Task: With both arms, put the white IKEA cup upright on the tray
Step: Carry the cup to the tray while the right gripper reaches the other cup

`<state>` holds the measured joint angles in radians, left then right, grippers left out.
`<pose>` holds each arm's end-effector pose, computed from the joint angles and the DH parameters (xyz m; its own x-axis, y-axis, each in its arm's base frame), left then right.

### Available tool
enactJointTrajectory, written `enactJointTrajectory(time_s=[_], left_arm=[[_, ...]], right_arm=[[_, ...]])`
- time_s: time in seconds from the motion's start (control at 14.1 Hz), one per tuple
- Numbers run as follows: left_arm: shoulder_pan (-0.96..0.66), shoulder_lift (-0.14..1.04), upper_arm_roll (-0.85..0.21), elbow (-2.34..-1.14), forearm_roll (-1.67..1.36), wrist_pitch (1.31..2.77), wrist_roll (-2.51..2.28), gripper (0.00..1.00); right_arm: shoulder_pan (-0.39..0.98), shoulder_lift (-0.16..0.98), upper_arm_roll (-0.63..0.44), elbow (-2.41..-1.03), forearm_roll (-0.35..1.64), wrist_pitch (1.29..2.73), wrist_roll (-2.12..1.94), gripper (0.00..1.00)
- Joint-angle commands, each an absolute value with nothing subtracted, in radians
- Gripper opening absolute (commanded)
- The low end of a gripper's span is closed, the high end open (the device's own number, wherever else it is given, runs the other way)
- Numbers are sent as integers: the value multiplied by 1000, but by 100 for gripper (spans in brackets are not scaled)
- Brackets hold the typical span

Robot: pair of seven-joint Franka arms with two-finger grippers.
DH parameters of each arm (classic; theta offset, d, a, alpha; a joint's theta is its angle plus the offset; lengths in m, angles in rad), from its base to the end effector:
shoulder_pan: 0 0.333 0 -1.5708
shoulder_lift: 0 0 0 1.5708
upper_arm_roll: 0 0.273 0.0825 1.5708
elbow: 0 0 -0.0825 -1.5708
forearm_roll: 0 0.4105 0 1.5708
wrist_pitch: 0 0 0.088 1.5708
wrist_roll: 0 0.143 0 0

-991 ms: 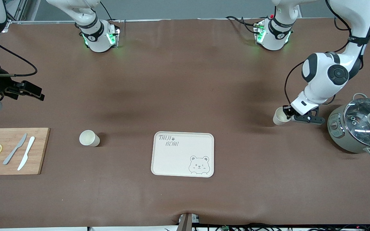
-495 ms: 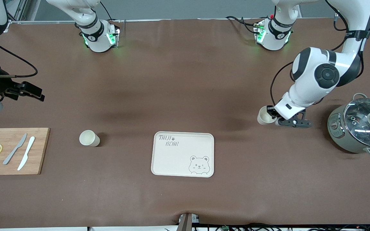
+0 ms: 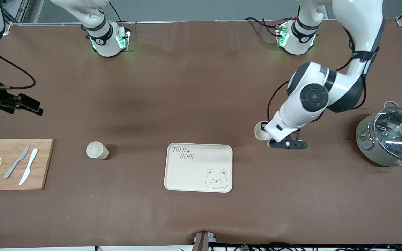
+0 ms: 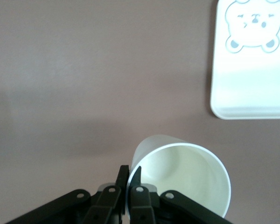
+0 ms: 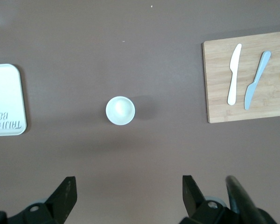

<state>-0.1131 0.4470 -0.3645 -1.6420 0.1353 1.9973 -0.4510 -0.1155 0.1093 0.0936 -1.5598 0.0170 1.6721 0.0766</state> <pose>0.6035 -0.2827 0.2781 0.9959 -0.0584 -0.0690 -0.0581 -0.9983 0.0057 0.6166 -0.0132 0.4948 0.9949 -0.1006 0.0014 -0.1005 -0.9946 -0.0273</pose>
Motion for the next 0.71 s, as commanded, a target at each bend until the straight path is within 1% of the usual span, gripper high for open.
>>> enactJointTrajectory(time_s=[0.0,0.28,0.42,0.64], left_arm=[[-198,610,-344,-1425,173,1924,-534,0],[-296,684,-279,-1338,169,1928,-604,0],[-324,709,-265,-1319,167,1948,-626,0],[-351,732,-265,-1319,166,2017,-690,0]], right_arm=[[-124,191,104,-1543,-35,1718,80,100],[-124,273,104,-1552,-49,1814,81,100],[-120,313,104,-1566,-49,1888,81,100],[-118,357,103,-1594,-49,1991,81,100]])
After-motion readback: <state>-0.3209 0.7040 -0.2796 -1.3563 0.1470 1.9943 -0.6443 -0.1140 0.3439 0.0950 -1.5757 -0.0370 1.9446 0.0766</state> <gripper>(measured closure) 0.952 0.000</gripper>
